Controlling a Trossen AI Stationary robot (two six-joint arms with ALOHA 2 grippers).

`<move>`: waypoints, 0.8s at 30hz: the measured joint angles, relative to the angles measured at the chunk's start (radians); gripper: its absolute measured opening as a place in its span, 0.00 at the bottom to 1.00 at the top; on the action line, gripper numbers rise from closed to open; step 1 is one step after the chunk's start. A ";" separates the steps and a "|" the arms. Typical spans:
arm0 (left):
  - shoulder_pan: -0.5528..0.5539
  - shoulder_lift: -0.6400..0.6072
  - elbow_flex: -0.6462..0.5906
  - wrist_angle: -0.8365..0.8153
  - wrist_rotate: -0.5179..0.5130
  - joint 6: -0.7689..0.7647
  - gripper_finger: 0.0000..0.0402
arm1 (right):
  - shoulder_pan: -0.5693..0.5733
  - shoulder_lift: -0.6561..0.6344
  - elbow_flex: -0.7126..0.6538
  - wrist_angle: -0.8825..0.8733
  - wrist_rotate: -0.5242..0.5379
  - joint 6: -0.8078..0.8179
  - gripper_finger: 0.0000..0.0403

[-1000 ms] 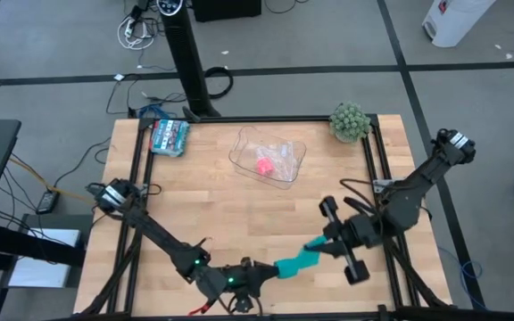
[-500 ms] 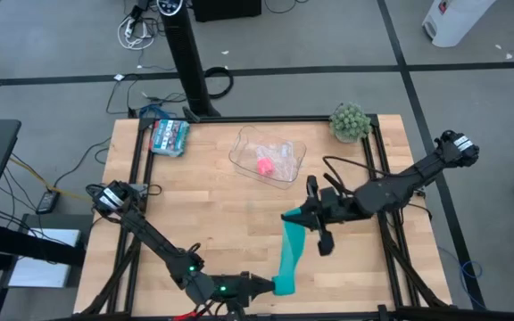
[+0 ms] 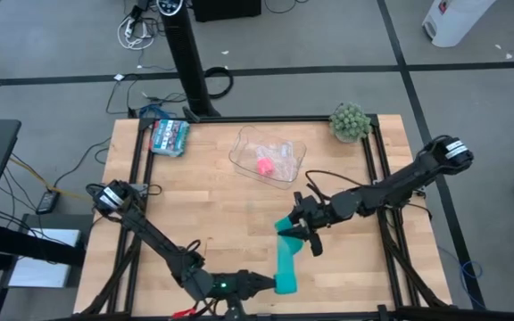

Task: Roll bandage
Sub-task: Roll the blue bandage

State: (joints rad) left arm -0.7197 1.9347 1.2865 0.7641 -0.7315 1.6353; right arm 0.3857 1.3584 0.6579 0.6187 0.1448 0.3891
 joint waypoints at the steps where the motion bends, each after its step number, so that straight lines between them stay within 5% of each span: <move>1: 0.004 0.000 0.000 0.001 -0.003 -0.005 0.03 | -0.005 0.014 -0.022 0.029 -0.012 0.023 0.35; 7: 0.019 -0.004 0.000 0.001 -0.004 -0.023 0.04 | -0.034 0.059 -0.109 0.203 -0.108 0.219 0.55; 10: 0.021 -0.004 0.000 0.001 -0.004 -0.024 0.04 | -0.076 0.063 -0.144 0.283 -0.249 0.326 0.61; 17: 0.020 -0.004 0.000 0.002 -0.004 -0.026 0.04 | -0.251 0.062 -0.166 0.246 -0.528 0.601 0.62; 24: 0.021 -0.005 0.000 -0.012 -0.007 -0.051 0.04 | -0.395 0.062 -0.166 0.156 -0.787 0.691 0.58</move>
State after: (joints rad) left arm -0.6989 1.9297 1.2865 0.7524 -0.7381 1.5842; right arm -0.0094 1.4201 0.4915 0.7745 -0.6427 1.0800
